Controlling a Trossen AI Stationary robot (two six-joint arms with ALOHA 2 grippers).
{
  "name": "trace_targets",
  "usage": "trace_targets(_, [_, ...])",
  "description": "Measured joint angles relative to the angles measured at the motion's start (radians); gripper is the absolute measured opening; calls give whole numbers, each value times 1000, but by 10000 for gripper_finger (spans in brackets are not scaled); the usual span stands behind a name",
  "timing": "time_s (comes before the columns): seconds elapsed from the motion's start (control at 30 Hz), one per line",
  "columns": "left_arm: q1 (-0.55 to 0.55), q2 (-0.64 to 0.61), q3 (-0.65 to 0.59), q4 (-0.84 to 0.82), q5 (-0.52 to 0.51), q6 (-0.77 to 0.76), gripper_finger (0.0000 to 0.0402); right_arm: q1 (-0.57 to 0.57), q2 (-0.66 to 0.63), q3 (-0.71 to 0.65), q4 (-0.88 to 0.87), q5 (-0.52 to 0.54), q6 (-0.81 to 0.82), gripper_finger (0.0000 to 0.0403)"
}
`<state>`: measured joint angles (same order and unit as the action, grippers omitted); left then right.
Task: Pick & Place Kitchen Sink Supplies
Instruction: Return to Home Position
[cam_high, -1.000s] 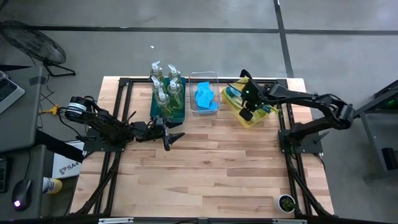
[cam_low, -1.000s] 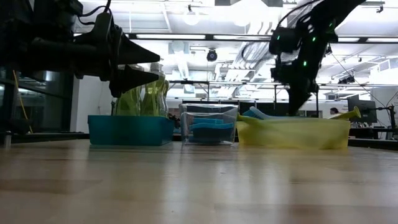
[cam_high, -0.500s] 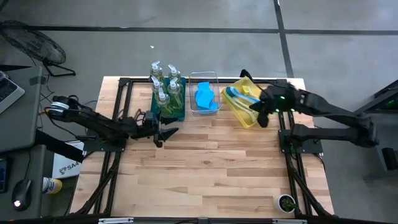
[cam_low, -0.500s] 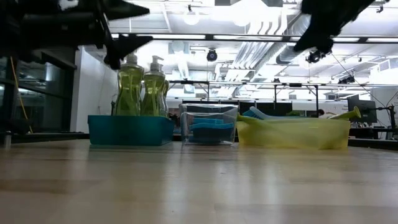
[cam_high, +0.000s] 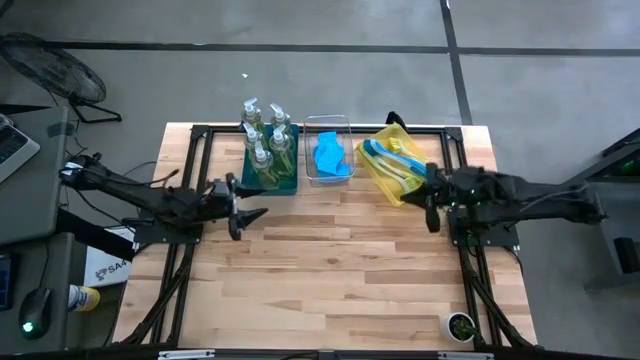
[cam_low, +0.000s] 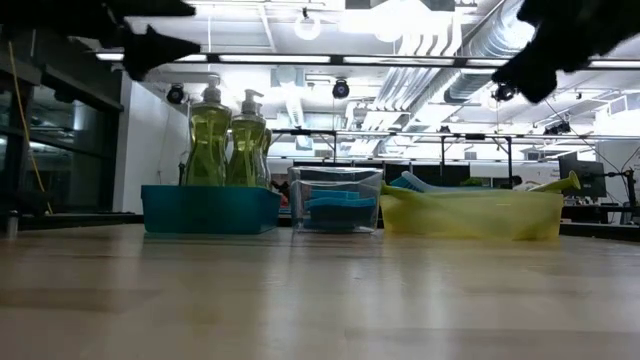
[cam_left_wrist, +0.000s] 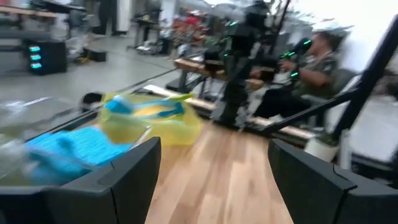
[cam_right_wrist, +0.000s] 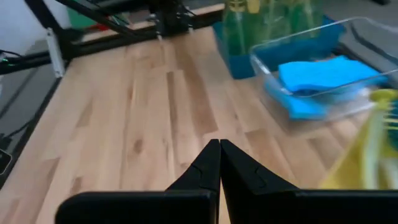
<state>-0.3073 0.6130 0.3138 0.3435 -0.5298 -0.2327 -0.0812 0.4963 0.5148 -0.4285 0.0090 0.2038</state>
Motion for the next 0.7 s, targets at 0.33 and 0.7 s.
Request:
trace_targets(0.33, [-163, -71, -94, -104, -239, -60, 291, 143, -53, -159, 250, 92, 18, 0])
trace_targets(0.7, [-164, -73, -289, 250, -109, 11, 291, 264, -51, -167, 333, 108, -1, 0])
